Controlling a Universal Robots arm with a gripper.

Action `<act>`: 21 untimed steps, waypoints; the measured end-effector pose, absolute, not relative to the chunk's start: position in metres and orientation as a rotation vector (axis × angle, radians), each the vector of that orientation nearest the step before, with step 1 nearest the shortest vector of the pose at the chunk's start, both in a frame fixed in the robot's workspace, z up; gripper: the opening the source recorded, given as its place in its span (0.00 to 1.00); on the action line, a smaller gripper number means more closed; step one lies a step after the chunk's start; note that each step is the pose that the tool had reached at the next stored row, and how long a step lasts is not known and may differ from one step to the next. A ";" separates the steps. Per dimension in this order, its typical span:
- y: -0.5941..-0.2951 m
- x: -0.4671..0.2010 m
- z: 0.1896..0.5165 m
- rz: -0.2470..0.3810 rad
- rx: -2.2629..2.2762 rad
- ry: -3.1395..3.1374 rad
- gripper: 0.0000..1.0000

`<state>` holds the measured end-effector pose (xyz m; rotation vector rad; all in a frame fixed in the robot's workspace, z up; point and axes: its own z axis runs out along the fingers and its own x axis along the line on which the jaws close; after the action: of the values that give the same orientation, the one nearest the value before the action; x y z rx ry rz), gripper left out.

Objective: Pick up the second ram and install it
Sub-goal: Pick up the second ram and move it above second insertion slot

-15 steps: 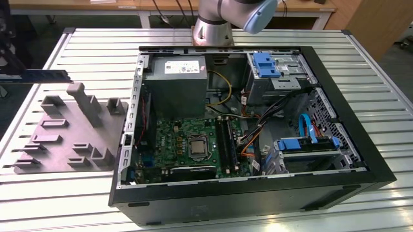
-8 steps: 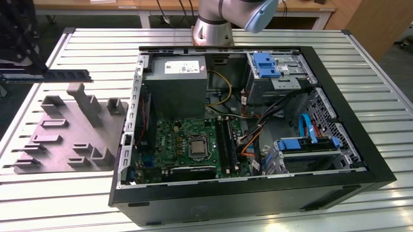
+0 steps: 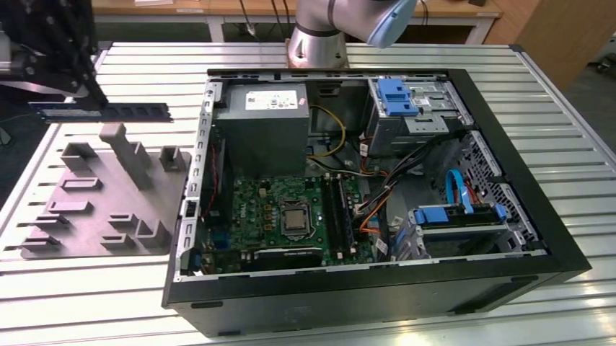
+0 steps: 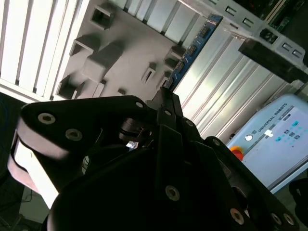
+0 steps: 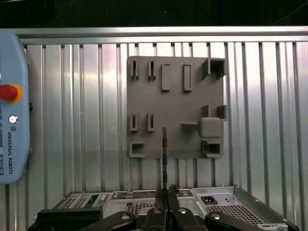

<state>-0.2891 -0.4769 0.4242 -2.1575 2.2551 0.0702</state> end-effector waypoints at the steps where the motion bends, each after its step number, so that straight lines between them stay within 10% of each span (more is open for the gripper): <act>1: -0.477 -0.285 0.424 0.071 -2.158 2.255 0.11; 21: -0.477 -0.194 0.424 0.077 -2.160 2.258 0.11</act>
<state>-0.1937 -0.4773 0.4236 -2.1600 2.2582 0.0768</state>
